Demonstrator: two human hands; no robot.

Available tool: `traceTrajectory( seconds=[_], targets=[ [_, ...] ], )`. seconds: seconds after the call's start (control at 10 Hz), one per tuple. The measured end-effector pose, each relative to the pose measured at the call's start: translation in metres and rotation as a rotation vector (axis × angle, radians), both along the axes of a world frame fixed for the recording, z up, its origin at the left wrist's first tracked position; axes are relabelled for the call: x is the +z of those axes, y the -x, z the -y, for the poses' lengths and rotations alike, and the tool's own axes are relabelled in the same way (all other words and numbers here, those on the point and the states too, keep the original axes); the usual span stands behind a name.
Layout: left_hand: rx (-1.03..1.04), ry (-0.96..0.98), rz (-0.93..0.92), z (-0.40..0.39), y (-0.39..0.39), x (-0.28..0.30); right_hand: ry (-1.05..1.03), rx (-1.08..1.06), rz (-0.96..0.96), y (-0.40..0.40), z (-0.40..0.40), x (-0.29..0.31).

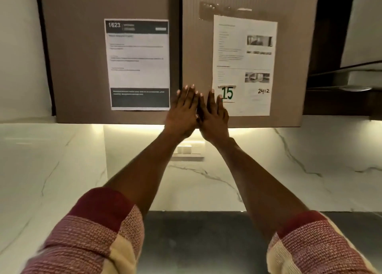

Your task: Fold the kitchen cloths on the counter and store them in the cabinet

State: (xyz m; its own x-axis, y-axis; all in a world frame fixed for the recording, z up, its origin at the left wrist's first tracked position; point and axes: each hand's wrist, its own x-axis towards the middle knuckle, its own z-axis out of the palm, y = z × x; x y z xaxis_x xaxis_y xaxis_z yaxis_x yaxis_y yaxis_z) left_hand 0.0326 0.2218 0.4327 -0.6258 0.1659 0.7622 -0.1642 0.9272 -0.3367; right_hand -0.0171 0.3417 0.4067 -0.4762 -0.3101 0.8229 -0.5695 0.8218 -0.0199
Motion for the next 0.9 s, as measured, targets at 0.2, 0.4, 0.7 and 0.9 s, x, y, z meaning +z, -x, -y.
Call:
traceTrajectory(
  seconds=[0.2, 0.4, 0.7, 0.9],
  targets=[
    [0.041, -0.030, 0.056, 0.015, 0.044, -0.014, -0.047, -0.017, -0.065, 0.045, 0.011, -0.008],
    [-0.006, -0.065, 0.042, 0.016, 0.055, -0.018, -0.033, -0.030, -0.072, 0.049, 0.015, -0.009],
    [-0.003, -0.116, 0.344, 0.014, 0.001, 0.008, -0.219, -0.031, 0.281, 0.002, -0.007, 0.030],
    [0.060, -0.233, 0.399, 0.021, -0.038, 0.020, -0.163, -0.077, 0.289, -0.022, -0.026, 0.039]
  ],
)
